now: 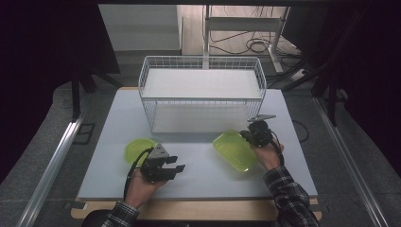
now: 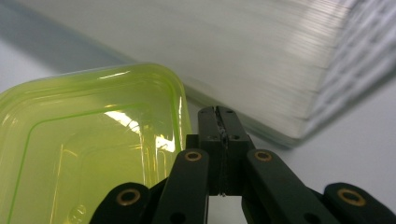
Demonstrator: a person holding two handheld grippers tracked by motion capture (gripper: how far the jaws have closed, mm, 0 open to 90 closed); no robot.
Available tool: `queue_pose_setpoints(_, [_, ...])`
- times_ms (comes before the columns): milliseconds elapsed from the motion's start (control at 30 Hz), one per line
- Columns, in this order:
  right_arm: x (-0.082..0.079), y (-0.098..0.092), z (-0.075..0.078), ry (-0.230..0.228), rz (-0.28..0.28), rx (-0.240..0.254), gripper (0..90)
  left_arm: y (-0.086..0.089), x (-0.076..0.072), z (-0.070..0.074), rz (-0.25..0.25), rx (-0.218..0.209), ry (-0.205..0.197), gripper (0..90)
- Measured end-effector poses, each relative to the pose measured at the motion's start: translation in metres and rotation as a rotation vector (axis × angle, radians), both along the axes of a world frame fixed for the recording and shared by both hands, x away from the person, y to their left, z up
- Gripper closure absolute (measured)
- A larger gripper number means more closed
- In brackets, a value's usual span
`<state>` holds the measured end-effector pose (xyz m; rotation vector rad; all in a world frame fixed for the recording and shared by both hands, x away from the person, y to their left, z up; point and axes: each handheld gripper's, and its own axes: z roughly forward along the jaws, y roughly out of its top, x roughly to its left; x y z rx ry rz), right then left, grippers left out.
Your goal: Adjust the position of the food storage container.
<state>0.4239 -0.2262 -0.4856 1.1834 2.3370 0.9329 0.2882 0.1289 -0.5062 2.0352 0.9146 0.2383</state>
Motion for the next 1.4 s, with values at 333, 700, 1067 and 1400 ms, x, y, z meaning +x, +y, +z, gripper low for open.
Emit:
queue_pose_setpoints(333, [-0.025,0.043,-0.004,0.043,0.188,0.029,89.2,-0.007,0.004,0.002,-0.001,-0.008,0.018,75.3])
queue_pose_setpoints(700, [-0.075,-0.012,0.015,-0.002,0.095,0.027,88.8,-0.034,0.024,-0.003,-0.011,0.017,0.047,86.6])
queue_pose_setpoints(1067, [-0.113,-0.038,-0.006,0.111,0.004,0.038,87.3,-0.056,0.044,-0.015,-0.053,0.068,0.075,86.4])
queue_pose_setpoints(1400, [-0.091,-0.020,-0.013,0.145,0.021,0.041,87.0,-0.052,0.032,-0.016,-0.082,0.065,0.111,85.7])
